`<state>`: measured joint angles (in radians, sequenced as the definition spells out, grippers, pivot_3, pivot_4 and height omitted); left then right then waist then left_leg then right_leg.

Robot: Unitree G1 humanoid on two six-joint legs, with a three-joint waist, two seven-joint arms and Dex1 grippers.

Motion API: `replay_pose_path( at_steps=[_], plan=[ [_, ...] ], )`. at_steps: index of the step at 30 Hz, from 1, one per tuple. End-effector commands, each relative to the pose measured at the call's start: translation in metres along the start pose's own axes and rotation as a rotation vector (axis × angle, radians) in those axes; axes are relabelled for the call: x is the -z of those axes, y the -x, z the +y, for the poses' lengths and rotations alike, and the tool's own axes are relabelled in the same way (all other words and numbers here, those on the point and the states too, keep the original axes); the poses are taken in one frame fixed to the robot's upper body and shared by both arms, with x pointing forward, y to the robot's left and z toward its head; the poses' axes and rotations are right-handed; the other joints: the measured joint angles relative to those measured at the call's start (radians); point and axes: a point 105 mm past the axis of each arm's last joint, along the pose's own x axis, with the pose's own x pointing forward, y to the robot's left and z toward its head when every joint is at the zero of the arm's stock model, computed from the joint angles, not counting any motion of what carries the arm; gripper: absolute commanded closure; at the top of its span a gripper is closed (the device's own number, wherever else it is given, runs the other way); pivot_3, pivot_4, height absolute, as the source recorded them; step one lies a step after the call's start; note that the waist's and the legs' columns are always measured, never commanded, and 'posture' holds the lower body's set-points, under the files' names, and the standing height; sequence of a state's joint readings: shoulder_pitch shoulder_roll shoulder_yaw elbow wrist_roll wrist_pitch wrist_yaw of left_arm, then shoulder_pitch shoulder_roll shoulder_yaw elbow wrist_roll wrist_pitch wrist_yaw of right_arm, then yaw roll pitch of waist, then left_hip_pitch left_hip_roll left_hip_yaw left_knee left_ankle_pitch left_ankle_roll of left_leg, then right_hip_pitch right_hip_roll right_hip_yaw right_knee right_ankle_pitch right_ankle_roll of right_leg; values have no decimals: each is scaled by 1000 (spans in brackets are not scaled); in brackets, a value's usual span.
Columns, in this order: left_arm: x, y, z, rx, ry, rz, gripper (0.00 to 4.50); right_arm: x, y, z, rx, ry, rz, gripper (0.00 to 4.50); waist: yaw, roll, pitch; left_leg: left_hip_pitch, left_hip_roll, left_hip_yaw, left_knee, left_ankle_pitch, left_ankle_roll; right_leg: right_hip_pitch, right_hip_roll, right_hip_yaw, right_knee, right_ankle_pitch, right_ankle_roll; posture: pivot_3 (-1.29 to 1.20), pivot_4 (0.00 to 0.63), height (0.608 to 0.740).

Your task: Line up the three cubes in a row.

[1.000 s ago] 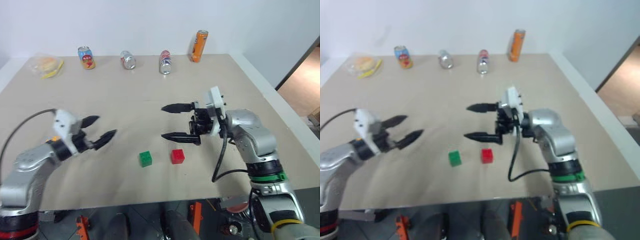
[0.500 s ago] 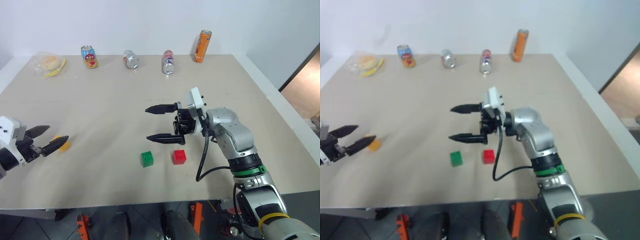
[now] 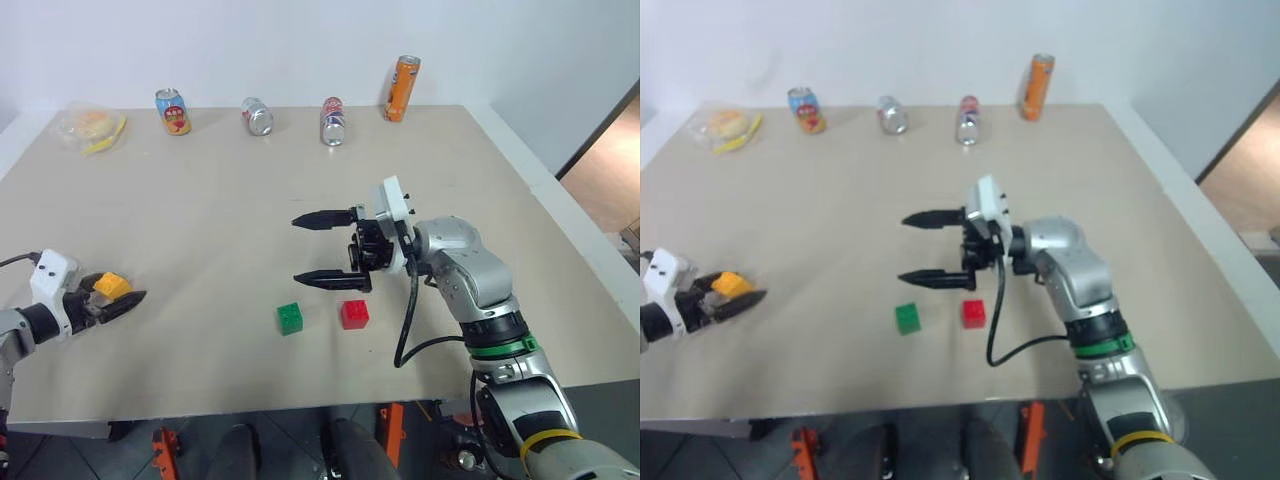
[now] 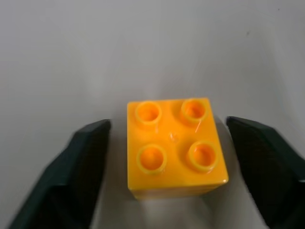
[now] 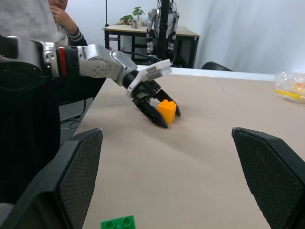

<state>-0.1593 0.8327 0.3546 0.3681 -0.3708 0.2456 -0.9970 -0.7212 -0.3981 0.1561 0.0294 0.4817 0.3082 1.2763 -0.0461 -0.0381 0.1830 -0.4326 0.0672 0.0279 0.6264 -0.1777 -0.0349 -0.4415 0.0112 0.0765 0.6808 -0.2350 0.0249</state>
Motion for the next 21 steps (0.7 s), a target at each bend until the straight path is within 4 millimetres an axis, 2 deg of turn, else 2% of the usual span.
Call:
replay_pose_path(
  at_steps=[1,4,8,12,15,18,21],
  plan=[
    [-9,1,5,-12,-33,-28,2165,-15,2,1,1,50,-26,0,0,0,0,1,0,0,0,0,0,0,0,0,0,0,0,0,150,740],
    [-9,1,5,-15,-32,-29,3140,-16,2,1,1,51,-25,0,0,0,0,1,0,0,0,1,0,0,1,0,1,0,0,0,150,740],
    [-18,-4,-11,71,-53,-55,3130,-18,6,1,4,55,-24,0,0,0,0,1,0,0,0,1,-1,1,0,0,1,0,0,0,150,740],
    [-39,-22,-71,348,-154,-98,3130,-14,19,7,-3,35,20,0,4,0,0,0,0,0,0,1,-1,1,-1,0,1,-1,2,0,150,740],
    [-45,-28,-106,508,-197,-106,3130,-7,28,12,-6,15,64,0,2,-1,-1,-1,-1,0,1,1,-1,2,-1,0,1,-2,2,0,150,740],
    [-44,-34,-132,639,-248,-101,3130,-1,36,16,6,0,98,0,-2,-1,-1,0,0,0,1,1,-1,1,0,1,1,-2,3,0,150,740],
    [-42,-40,-150,736,-292,-85,3130,0,42,17,26,-6,117,0,-3,-1,0,1,0,-1,1,1,-1,2,1,1,2,-1,2,0,150,740]
  ],
)
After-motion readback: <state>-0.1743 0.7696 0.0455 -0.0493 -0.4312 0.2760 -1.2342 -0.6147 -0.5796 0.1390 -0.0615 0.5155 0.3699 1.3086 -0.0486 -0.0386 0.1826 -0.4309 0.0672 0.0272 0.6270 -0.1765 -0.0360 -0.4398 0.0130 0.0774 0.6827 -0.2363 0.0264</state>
